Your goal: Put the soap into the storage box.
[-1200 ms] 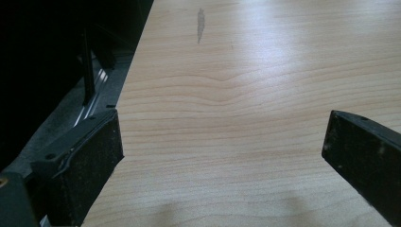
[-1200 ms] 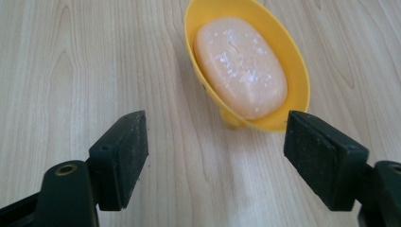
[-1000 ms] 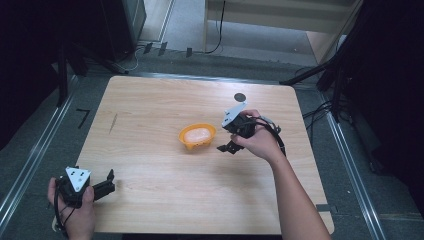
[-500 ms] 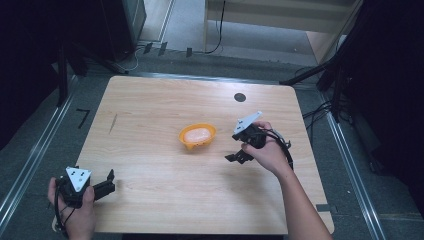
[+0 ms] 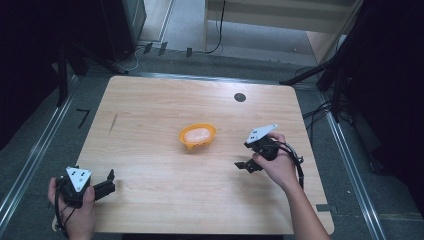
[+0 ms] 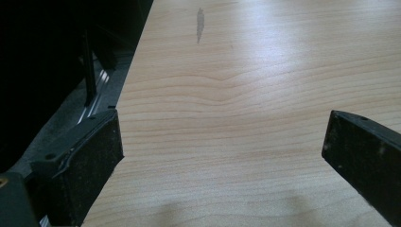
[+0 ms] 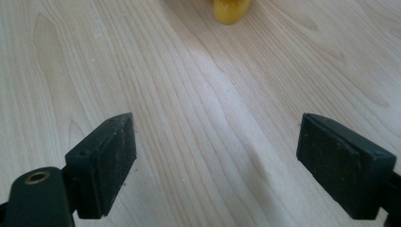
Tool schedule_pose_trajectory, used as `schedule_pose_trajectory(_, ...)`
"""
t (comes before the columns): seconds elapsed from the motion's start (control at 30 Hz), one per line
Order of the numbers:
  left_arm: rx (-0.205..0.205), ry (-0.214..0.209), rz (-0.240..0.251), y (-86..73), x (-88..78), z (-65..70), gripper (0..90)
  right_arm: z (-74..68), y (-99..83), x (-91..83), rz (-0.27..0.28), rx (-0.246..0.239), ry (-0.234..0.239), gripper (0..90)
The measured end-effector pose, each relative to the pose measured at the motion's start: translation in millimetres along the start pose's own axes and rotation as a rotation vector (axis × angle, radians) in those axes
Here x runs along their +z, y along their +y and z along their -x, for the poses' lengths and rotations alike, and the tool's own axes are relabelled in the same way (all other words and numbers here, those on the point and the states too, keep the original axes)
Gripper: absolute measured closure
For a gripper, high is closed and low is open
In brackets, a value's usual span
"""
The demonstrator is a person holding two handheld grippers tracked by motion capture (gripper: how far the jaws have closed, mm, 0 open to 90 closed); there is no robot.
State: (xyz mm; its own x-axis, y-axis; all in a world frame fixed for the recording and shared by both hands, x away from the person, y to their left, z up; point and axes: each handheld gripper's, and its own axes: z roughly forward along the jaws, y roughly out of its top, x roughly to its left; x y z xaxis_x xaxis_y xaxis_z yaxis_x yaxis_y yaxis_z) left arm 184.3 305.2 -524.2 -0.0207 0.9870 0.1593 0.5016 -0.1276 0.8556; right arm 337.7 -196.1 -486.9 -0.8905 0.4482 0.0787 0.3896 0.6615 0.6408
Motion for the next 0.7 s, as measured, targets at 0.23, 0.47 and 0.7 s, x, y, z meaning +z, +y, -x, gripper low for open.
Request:
schedule_pose_trajectory(0.23, 0.003, 0.001, 0.001, 0.0, -0.1, 0.2, 0.0, -2.7, -23.9, -9.5, 0.039, 0.032, -0.037, 13.8)
schedule_pose_trajectory(0.47, 0.004, 0.002, -0.001, 0.0, 0.0, 0.4, 0.0, -4.6, -47.5, -17.7, 0.071, 0.063, -0.067, 13.8)
schedule_pose_trajectory(0.7, 0.005, 0.004, 0.003, -0.1, 0.2, 1.2, 0.0, -7.9, -71.6, -30.2, 0.095, 0.115, -0.08, 13.5)
